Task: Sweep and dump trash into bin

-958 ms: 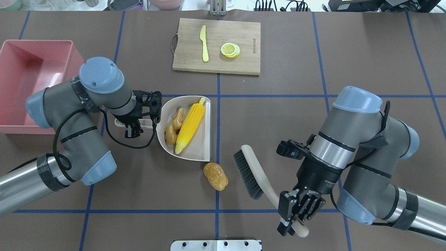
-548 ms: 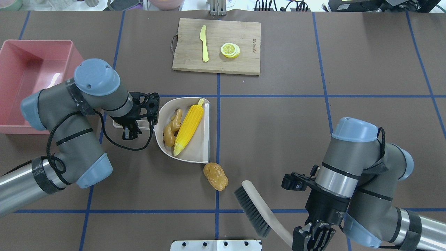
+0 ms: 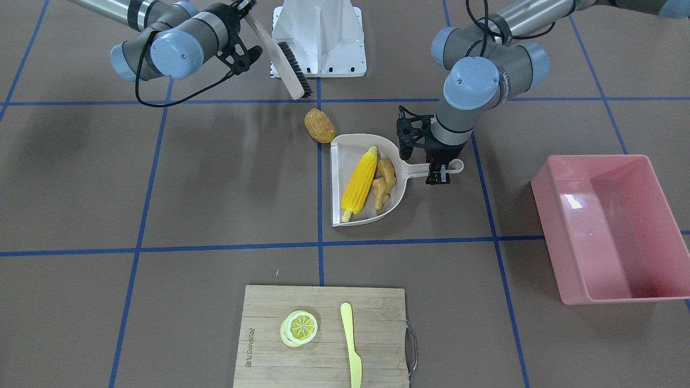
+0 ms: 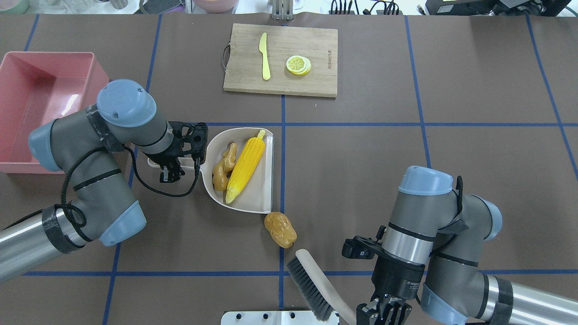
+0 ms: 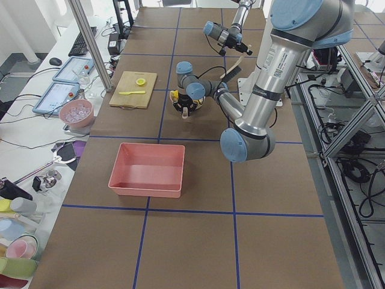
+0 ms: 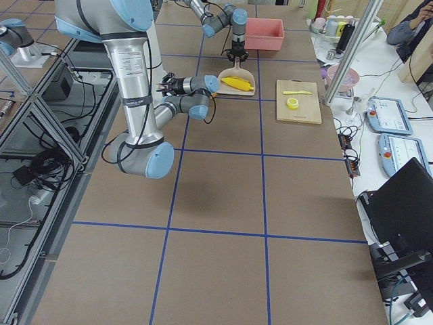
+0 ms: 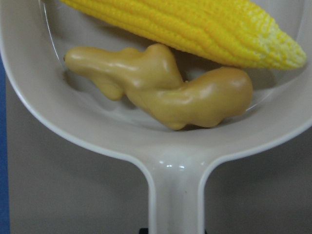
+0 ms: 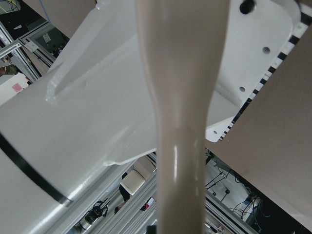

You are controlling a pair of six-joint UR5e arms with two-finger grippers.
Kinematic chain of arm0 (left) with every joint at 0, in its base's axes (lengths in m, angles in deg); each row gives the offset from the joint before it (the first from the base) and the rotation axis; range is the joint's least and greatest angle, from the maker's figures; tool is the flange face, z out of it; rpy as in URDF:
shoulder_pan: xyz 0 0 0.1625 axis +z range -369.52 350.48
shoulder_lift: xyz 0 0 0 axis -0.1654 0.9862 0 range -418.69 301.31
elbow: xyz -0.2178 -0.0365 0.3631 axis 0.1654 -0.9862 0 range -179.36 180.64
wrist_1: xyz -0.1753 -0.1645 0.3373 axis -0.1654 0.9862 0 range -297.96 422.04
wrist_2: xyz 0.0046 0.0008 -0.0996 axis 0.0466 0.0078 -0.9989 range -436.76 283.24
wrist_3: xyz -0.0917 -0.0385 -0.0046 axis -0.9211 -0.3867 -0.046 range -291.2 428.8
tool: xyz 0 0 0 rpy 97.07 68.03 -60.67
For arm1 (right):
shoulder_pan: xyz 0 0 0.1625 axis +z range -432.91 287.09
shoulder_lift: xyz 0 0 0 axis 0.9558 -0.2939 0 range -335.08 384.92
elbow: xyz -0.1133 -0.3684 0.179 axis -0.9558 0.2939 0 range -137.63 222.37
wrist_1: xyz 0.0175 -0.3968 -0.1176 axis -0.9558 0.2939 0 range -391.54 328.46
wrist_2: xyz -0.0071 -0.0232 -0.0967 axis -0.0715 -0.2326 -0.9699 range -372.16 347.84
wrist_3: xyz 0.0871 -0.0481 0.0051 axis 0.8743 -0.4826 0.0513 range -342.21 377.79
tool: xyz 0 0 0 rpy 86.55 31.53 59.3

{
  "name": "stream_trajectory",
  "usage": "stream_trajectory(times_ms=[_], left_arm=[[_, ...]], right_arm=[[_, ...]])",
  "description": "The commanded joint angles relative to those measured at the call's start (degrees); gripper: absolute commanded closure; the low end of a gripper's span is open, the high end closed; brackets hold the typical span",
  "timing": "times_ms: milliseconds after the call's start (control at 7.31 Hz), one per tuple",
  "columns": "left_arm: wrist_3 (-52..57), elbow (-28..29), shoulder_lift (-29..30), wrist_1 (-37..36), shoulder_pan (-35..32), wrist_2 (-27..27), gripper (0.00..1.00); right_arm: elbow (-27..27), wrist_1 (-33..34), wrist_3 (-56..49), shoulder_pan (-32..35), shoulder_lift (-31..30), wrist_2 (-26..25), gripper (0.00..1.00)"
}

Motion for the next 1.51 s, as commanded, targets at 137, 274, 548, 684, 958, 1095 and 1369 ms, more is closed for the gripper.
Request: stream_trajectory(times_ms=[137,274,548,684,958,1095,1369], left_arm=[[-0.11,1.55,-0.09,1.76,0.77,0.1,1.0],[-0.11,1.39,-0.1,1.77,0.77,0.1,1.0],[-0.11,0.95,-0.1,1.77,0.77,0.02,1.0],[-0.11,0.25,-0.1,1.6,0.6,0.02,1.0],[-0.11,-2.47,-1.58,0.9,-0.01,0.19,1.0],[-0.11,-2.83,-1.59,0.37,-0.1,0.19,1.0],[-0.11,-2.57,-1.59,0.11,-0.02,0.19,1.0]], right_arm=[[3.04,0.0,0.0,-0.48,3.04,-0.03,1.0],[3.4,0.0,-0.09,-0.4,3.31,-0.03,1.0],[4.45,0.0,-0.61,0.3,3.31,-0.03,1.0],[4.72,-0.09,-1.31,1.35,3.31,0.05,1.0],[5.5,0.0,-2.89,4.16,3.31,0.58,1.0],[7.08,0.0,-4.12,5.57,4.09,1.19,1.0],[11.38,0.0,-4.22,6.8,8.03,1.29,1.0]])
